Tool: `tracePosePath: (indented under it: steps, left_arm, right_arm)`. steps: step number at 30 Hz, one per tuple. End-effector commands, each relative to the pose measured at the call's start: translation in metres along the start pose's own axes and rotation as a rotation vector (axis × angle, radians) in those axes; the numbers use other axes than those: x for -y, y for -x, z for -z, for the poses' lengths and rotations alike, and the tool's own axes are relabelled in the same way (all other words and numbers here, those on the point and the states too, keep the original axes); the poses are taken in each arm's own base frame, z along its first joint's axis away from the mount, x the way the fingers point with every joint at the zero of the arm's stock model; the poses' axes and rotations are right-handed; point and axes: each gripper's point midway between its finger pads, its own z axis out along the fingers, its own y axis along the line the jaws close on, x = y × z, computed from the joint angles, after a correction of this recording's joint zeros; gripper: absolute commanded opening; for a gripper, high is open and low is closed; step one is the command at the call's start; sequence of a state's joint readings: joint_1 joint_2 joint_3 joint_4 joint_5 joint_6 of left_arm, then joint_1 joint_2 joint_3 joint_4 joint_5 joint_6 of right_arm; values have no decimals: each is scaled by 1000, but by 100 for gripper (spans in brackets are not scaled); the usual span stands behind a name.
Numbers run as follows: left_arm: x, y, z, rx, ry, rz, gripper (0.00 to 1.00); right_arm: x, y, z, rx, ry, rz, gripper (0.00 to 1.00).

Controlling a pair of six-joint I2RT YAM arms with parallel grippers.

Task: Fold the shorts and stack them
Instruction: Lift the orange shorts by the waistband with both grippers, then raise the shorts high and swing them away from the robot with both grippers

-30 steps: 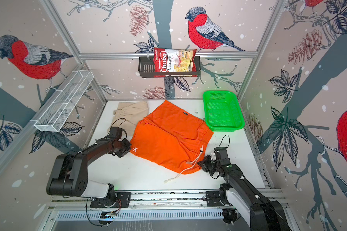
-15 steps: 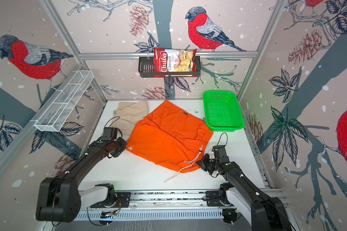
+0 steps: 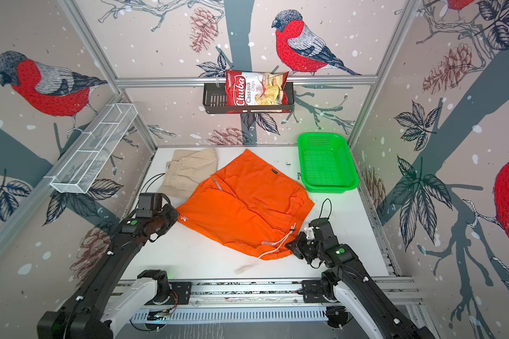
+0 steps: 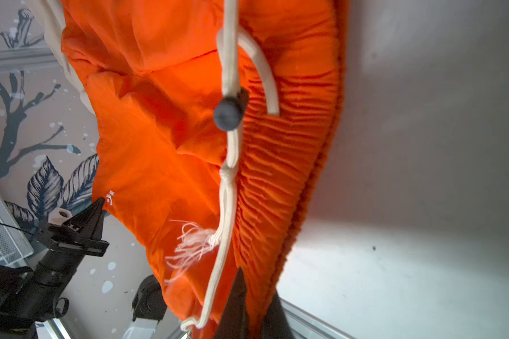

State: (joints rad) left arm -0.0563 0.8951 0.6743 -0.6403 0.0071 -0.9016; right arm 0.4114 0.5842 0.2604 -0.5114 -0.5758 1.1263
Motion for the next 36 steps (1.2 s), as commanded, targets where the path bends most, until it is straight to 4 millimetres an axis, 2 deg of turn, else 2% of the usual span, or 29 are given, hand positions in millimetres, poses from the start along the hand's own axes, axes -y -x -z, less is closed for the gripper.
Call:
tracePosePath:
  steps: [1, 10, 12, 15, 16, 20, 23, 27, 29, 31, 34, 36]
  left_arm:
    - [-3, 6, 13, 33, 22, -9, 0]
    - [27, 48, 58, 156, 7, -95, 0]
    - [34, 56, 64, 183, -7, -111, 0]
    - [55, 69, 71, 214, -58, -149, 0]
    - [69, 80, 80, 244, -84, -164, 0]
    - [109, 122, 109, 375, -133, -245, 0]
    - [137, 155, 144, 510, -159, -306, 0]
    - [165, 187, 199, 655, -181, -390, 0]
    - [173, 198, 234, 737, -188, -425, 0]
    - [177, 205, 268, 817, -198, -446, 0]
    - [170, 209, 317, 918, -194, -446, 0]
    - [163, 209, 343, 965, -190, -442, 0]
  right_arm:
    - [3, -12, 10, -16, -30, -70, 0]
    - [-35, -17, 42, 7, 14, -49, 0]
    - [-45, -12, 49, 39, 14, -17, 0]
    - [-79, 1, 59, 75, 60, 50, 0]
    - [-95, 8, 65, 93, 72, 84, 0]
    - [-165, 41, 106, 212, 88, 264, 0]
    - [-219, 64, 142, 311, 110, 396, 0]
    - [-286, 75, 189, 419, 190, 555, 0]
    - [-317, 73, 212, 465, 237, 633, 0]
    - [-338, 68, 230, 482, 266, 686, 0]
    - [-363, 51, 255, 493, 319, 756, 0]
    - [-375, 37, 270, 497, 366, 792, 0]
